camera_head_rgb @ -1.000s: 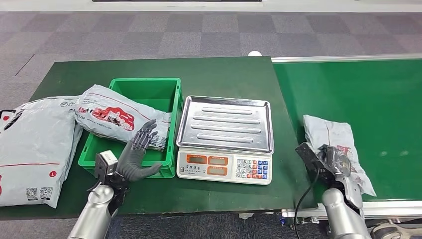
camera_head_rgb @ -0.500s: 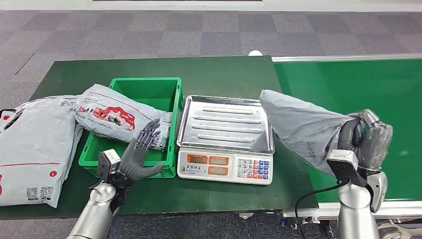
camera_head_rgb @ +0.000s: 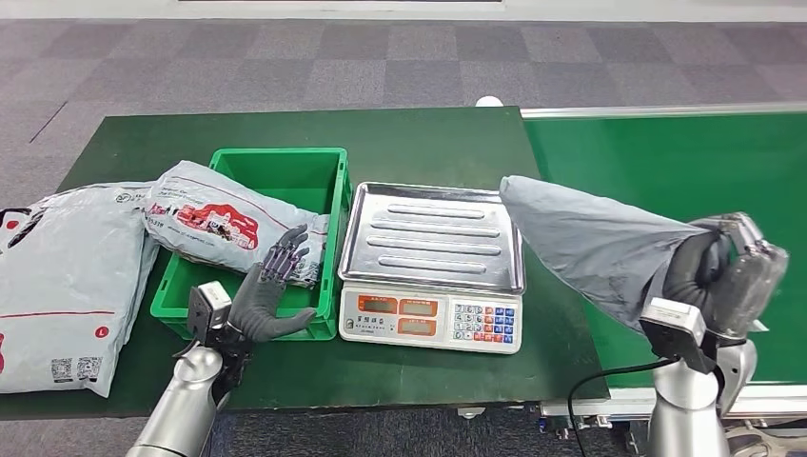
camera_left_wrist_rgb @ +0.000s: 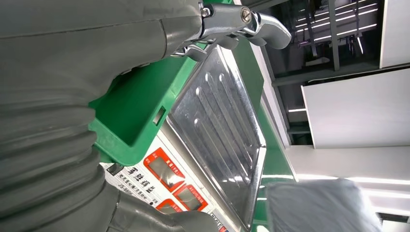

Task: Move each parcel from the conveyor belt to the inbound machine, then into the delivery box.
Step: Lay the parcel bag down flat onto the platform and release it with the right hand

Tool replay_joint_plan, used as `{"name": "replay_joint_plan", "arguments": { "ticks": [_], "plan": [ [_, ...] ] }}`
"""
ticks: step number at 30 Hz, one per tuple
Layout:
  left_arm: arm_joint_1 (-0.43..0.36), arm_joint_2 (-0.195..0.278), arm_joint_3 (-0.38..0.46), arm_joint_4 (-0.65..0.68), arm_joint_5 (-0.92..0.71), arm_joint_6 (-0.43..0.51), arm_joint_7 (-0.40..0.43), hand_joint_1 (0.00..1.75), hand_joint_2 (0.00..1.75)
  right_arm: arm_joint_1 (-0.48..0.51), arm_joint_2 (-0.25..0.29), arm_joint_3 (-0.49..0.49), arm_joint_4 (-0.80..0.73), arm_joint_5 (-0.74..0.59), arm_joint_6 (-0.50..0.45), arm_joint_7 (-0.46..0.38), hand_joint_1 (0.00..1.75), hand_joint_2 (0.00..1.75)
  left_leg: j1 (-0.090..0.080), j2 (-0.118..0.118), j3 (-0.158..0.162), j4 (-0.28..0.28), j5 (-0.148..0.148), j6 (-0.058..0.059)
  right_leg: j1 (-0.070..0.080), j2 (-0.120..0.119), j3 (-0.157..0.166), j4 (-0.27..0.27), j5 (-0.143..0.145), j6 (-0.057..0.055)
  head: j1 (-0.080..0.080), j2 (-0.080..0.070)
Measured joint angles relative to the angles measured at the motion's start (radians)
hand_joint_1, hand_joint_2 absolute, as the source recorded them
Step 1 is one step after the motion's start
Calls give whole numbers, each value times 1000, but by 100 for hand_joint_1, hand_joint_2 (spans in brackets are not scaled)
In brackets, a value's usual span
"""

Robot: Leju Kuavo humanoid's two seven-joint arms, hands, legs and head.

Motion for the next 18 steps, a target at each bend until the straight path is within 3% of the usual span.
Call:
{"name": "replay_joint_plan", "arguments": {
  "ticks": [4,7,12,18],
  "plan": [
    [-11,0,-2,10,0,-2,0,0,175,9,-22,43,-61,6,-155,-4,175,175,0,0,-1,0,0,0,0,0,0,0,0,0,0,0],
    [-21,-4,-10,18,0,-9,0,0,175,-26,-40,123,-78,139,-197,-2,175,175,0,3,-1,0,0,0,0,3,-1,0,1,0,0,0],
    [-67,-25,-42,46,2,-31,1,0,175,-216,-37,315,46,485,-107,65,175,175,0,4,-3,-1,5,0,0,4,-4,1,5,-1,0,0],
    [-106,-50,-81,86,29,-73,1,0,175,-429,5,628,365,660,37,102,175,175,1,2,-4,-1,8,-2,3,2,-5,1,7,-3,0,0]
  ]
}}
